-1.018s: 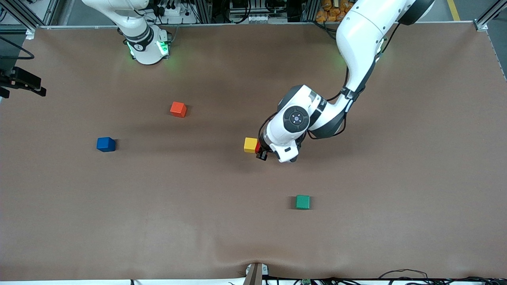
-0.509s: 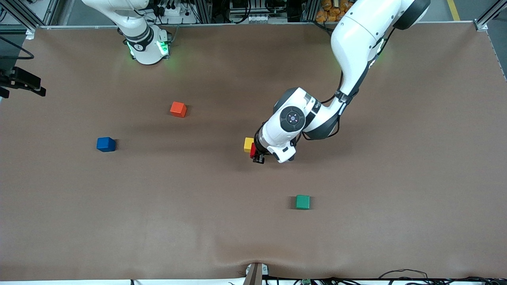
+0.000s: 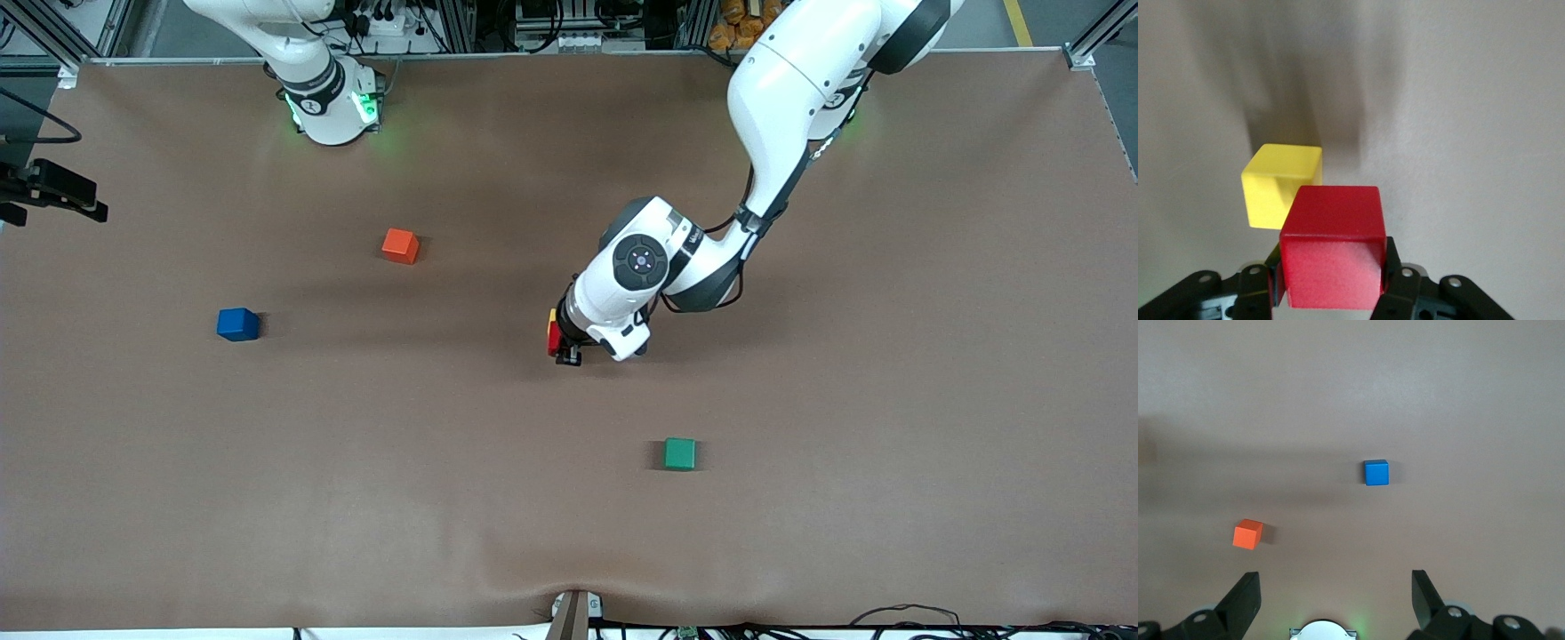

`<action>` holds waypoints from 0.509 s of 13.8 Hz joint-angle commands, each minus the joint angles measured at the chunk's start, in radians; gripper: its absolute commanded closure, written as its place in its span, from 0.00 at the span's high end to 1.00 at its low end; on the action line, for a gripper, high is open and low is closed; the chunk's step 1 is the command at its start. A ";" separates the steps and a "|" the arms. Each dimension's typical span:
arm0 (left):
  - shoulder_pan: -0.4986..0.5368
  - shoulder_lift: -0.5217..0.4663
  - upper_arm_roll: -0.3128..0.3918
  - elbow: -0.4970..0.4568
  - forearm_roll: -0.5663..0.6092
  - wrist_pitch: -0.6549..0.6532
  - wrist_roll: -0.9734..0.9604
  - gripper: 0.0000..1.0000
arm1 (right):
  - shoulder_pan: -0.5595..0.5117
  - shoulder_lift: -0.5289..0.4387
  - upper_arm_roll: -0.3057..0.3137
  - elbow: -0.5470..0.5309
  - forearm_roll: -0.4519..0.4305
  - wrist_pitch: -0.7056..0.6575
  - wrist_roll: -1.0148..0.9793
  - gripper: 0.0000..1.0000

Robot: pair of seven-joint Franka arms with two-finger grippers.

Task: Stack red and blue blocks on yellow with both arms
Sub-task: 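Lower the red cube onto the yellow cube with the left gripper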

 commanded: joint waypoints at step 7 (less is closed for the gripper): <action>-0.042 -0.006 0.029 0.009 0.053 -0.038 -0.076 0.00 | -0.013 0.008 0.010 0.022 -0.006 -0.009 0.005 1.00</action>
